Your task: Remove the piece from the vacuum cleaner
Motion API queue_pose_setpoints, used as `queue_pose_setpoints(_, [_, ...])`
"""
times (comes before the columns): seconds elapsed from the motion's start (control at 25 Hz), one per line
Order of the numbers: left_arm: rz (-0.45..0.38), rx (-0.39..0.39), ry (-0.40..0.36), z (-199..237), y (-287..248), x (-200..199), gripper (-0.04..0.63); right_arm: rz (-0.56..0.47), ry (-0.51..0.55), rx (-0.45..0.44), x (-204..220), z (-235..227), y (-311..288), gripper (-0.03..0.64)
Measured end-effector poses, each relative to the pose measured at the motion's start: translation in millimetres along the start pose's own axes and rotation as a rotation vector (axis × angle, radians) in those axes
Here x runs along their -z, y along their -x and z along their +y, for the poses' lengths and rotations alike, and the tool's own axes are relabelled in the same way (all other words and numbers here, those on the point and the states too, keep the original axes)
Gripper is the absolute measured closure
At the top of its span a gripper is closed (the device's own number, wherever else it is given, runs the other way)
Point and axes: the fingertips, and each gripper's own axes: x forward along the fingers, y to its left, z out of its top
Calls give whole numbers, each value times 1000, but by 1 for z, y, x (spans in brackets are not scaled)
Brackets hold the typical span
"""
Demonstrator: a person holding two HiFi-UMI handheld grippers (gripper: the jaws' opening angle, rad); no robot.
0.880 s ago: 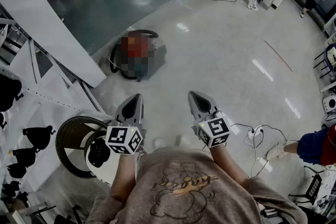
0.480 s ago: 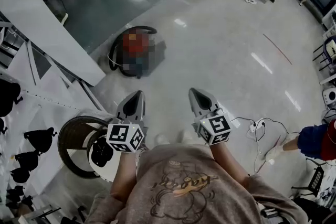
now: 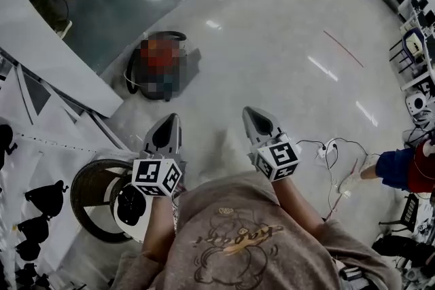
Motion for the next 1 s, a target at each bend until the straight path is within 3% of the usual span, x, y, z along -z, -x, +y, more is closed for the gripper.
queue_pose_setpoints(0.52, [7, -27, 0, 62, -80, -17, 594, -4, -5, -40, -10, -31, -106, 617])
queue_pose_setpoints(1.0, [6, -128, 5, 115, -213, -65, 594, 9, -8, -183, -50, -109, -250, 617])
